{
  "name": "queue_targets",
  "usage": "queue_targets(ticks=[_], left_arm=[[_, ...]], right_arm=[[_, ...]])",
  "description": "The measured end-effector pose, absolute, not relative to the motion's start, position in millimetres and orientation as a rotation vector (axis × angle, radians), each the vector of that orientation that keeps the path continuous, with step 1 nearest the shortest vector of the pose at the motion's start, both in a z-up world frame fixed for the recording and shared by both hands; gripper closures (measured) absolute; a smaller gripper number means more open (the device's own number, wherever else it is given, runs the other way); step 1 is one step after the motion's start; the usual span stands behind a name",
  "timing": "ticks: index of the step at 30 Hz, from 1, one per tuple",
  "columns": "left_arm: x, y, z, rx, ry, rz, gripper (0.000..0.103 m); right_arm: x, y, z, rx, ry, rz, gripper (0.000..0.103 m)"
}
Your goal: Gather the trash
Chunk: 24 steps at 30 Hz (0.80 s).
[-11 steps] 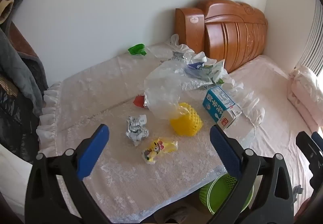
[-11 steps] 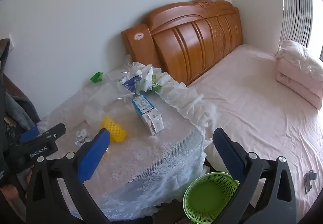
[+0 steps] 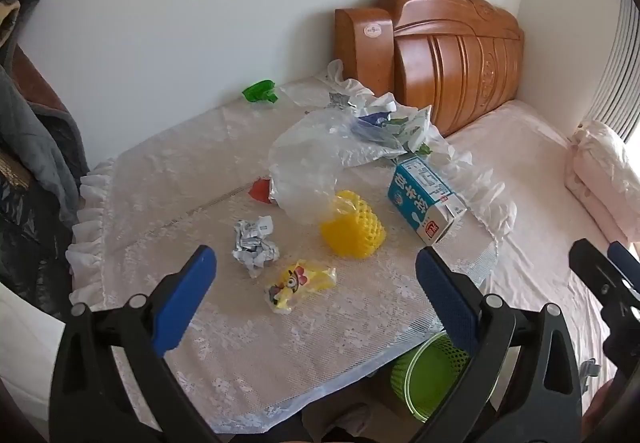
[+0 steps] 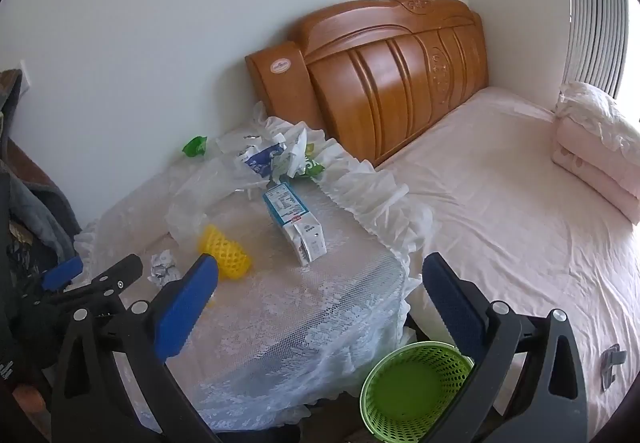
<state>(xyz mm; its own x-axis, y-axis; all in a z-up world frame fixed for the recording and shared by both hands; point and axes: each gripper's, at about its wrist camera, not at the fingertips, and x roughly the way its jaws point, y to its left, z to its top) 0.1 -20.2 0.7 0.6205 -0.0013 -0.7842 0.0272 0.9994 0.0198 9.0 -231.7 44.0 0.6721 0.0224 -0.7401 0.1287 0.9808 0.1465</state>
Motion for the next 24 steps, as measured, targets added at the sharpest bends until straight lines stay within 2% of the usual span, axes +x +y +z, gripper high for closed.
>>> queue_targets(ticks=[24], left_arm=[[2.8,-23.1,-13.3,0.039,0.914,-0.021,0.008]], right_arm=[[25.1,-216.5,31.1,0.182,0.877,-0.041,0.002]])
